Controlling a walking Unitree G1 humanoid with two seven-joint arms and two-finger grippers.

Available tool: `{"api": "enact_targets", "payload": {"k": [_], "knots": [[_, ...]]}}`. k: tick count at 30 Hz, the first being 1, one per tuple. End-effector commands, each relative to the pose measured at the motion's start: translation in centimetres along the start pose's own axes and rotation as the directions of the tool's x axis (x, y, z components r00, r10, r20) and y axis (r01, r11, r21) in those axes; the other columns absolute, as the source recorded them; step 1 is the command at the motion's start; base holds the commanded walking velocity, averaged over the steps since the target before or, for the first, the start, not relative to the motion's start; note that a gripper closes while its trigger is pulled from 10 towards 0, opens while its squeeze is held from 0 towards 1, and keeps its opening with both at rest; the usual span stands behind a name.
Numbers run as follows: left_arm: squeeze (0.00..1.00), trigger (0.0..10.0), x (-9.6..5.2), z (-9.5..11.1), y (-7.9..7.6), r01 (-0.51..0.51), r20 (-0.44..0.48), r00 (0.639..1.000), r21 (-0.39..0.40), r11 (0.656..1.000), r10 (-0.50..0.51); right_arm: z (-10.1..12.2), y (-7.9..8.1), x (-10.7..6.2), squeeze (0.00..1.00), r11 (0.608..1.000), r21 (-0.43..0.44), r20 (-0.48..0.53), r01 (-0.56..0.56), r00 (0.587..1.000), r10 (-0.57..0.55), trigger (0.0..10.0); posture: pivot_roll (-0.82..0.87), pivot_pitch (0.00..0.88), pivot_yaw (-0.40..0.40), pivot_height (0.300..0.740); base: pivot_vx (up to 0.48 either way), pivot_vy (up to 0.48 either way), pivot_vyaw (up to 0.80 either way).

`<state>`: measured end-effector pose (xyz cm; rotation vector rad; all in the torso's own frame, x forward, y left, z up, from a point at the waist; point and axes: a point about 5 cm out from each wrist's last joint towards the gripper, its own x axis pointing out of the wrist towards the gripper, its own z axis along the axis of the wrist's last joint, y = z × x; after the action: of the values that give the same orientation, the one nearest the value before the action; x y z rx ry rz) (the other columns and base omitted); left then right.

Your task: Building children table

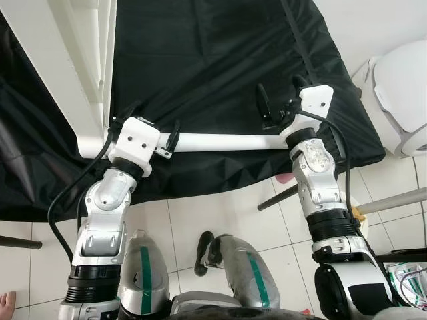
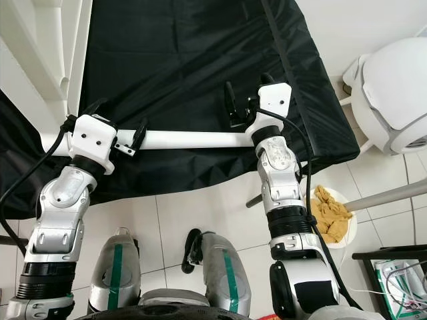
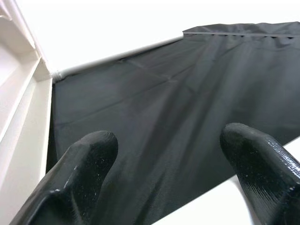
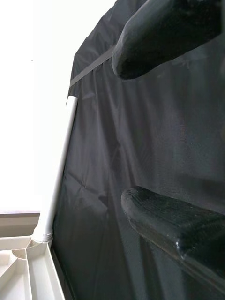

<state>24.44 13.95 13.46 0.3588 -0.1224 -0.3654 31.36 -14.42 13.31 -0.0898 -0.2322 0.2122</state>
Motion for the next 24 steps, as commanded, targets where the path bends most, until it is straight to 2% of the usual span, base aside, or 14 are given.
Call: {"api": "enact_targets", "payload": {"k": [1, 2, 5, 7, 9, 17, 19, 21, 23, 24], "knots": [[0.00, 10.0, -0.26, -0.17, -0.70, 0.125, -0.029, 0.992, 0.021, 0.992, -0.124, -0.33, -0.17, -0.14, 0.00, 1.000, -0.011, -0.012, -0.003, 1.000, 0.003, 10.0, 0.21, 0.036, -0.134, 0.740, 0.000, 0.000, 0.00], [0.00, 10.0, -0.26, -0.17, -0.70, 0.125, -0.029, 0.992, 0.021, 0.992, -0.124, -0.33, -0.17, -0.14, 0.00, 1.000, -0.011, -0.012, -0.003, 1.000, 0.003, 10.0, 0.21, 0.036, -0.134, 0.740, 0.000, 0.000, 0.00], [0.00, 10.0, -0.63, -0.26, -0.71, 0.207, -0.070, 0.977, 0.064, 0.976, -0.202, -0.45, -0.20, -0.29, 0.00, 1.000, -0.013, -0.015, -0.002, 1.000, 0.002, 10.0, 0.20, 0.037, -0.129, 0.740, 0.000, 0.000, 0.00], [0.00, 10.0, -0.63, -0.26, -0.71, 0.207, -0.070, 0.977, 0.064, 0.976, -0.202, -0.45, -0.20, -0.29, 0.00, 1.000, -0.013, -0.015, -0.002, 1.000, 0.002, 10.0, 0.20, 0.037, -0.129, 0.740, 0.000, 0.000, 0.00], [0.00, 10.0, -1.05, -0.17, -0.95, 0.279, -0.095, 0.959, 0.116, 0.953, -0.269, -0.57, -0.25, -0.51, 0.00, 1.000, -0.014, -0.019, 0.002, 1.000, -0.002, 10.0, 0.20, 0.044, -0.126, 0.740, 0.000, 0.000, 0.00], [0.00, 10.0, -1.21, 0.09, -0.95, 0.331, -0.110, 0.942, 0.162, 0.930, -0.316, -0.67, -0.32, -0.67, 0.00, 1.000, -0.015, -0.023, 0.009, 1.000, -0.010, 10.0, 0.19, 0.044, -0.119, 0.740, 0.000, 0.000, 0.00], [0.00, 10.0, -1.06, 0.41, -0.90, 0.365, -0.118, 0.930, 0.205, 0.908, -0.348, -0.69, -0.39, -0.67, 0.00, 1.000, -0.016, -0.024, 0.019, 1.000, -0.019, 10.0, 0.19, 0.042, -0.117, 0.740, 0.000, 0.000, 0.00], [0.00, 10.0, -1.06, 0.41, -0.90, 0.365, -0.118, 0.930, 0.205, 0.908, -0.348, -0.69, -0.39, -0.67, 0.00, 1.000, -0.016, -0.024, 0.019, 1.000, -0.019, 10.0, 0.19, 0.042, -0.117, 0.740, 0.000, 0.000, 0.00], [0.00, 10.0, -0.97, 0.54, -1.09, 0.415, -0.141, 0.909, 0.226, 0.882, -0.392, -0.67, -0.40, -0.65, 0.00, 1.000, -0.014, -0.021, 0.025, 0.999, -0.026, 10.0, 0.19, 0.038, -0.108, 0.740, 0.000, 0.000, 0.00], [0.00, 10.0, -0.97, 0.54, -1.09, 0.415, -0.141, 0.909, 0.226, 0.882, -0.392, -0.67, -0.40, -0.65, 0.00, 1.000, -0.014, -0.021, 0.025, 0.999, -0.026, 10.0, 0.19, 0.038, -0.108, 0.740, 0.000, 0.000, 0.00]]}}
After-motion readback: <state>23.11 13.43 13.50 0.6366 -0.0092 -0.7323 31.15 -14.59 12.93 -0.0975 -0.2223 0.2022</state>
